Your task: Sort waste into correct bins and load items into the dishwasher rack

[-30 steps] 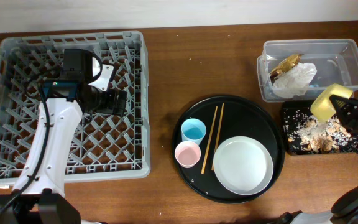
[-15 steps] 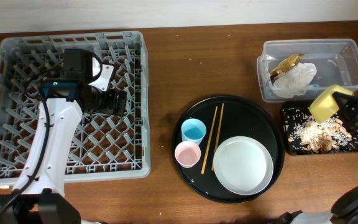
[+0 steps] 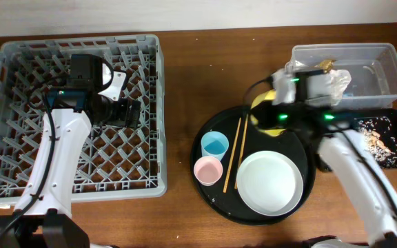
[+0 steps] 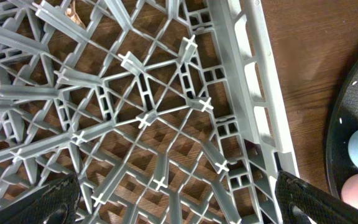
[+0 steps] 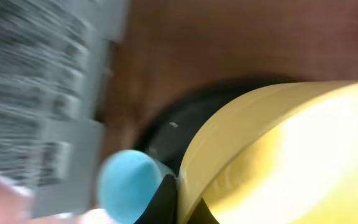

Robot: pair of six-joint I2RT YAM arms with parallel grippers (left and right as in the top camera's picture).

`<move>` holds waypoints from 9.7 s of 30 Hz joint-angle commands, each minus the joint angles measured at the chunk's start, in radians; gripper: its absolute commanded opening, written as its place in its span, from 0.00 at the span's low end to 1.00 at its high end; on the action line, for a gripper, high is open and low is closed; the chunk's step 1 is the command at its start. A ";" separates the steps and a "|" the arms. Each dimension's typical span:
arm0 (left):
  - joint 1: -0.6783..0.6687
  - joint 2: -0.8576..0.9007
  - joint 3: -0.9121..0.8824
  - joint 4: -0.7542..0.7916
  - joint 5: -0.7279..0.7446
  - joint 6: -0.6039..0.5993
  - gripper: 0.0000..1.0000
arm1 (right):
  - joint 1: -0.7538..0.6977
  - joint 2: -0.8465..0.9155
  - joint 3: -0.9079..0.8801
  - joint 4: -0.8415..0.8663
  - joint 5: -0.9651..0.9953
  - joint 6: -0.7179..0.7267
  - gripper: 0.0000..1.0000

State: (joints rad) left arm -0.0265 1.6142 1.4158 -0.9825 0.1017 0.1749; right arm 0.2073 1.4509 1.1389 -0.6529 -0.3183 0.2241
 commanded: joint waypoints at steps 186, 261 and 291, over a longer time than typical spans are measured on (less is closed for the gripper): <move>0.101 0.156 0.127 0.225 0.720 -0.190 0.58 | -0.180 0.224 0.309 -0.101 -0.505 -0.024 0.98; -0.196 0.355 0.663 -0.380 0.138 -0.120 0.93 | 0.385 -0.056 -0.314 -0.266 0.110 0.304 0.58; -0.196 0.355 0.663 -0.360 0.138 -0.121 0.95 | 0.254 -0.119 -0.300 -0.166 0.263 0.408 0.70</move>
State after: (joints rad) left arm -0.2234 1.9697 2.0674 -1.3445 0.2325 0.0525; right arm 0.5026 1.3308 0.7979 -0.8318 -0.0715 0.6510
